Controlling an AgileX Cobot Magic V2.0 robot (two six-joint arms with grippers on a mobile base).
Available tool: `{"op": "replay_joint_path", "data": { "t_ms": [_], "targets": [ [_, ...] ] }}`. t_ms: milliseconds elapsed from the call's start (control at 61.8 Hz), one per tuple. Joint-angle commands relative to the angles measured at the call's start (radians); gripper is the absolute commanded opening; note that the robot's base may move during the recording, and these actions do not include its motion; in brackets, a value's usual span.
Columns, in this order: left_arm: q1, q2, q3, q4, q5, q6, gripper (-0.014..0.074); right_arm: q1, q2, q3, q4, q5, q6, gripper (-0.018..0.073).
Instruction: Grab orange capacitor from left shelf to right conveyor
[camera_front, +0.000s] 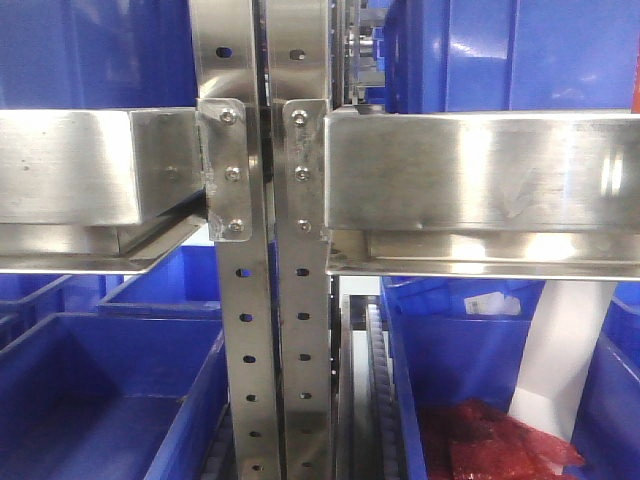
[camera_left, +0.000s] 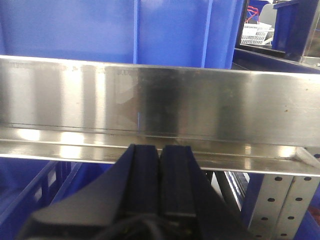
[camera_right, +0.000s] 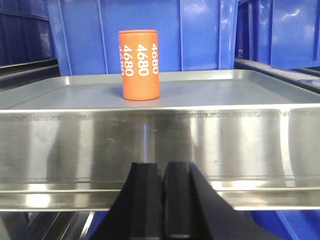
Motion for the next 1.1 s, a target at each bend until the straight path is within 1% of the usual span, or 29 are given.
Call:
{"op": "replay_joint_path", "data": {
  "t_ms": [0, 728, 971, 1084],
  "targets": [
    [-0.004, -0.013, -0.004, -0.003, -0.085, -0.002, -0.0127, -0.006, -0.014, -0.003, 0.000, -0.089, -0.007, 0.0057],
    [-0.004, -0.013, -0.004, -0.003, -0.085, -0.002, -0.0127, -0.006, -0.014, -0.003, 0.000, -0.091, -0.007, 0.0057],
    [-0.004, -0.013, -0.004, -0.003, -0.085, -0.002, -0.0127, -0.006, -0.014, -0.003, 0.000, -0.175, -0.005, 0.0057],
    [-0.004, -0.013, -0.004, -0.003, -0.085, -0.002, -0.0127, -0.006, -0.014, -0.047, 0.000, -0.183, 0.045, 0.0057]
  ]
}}
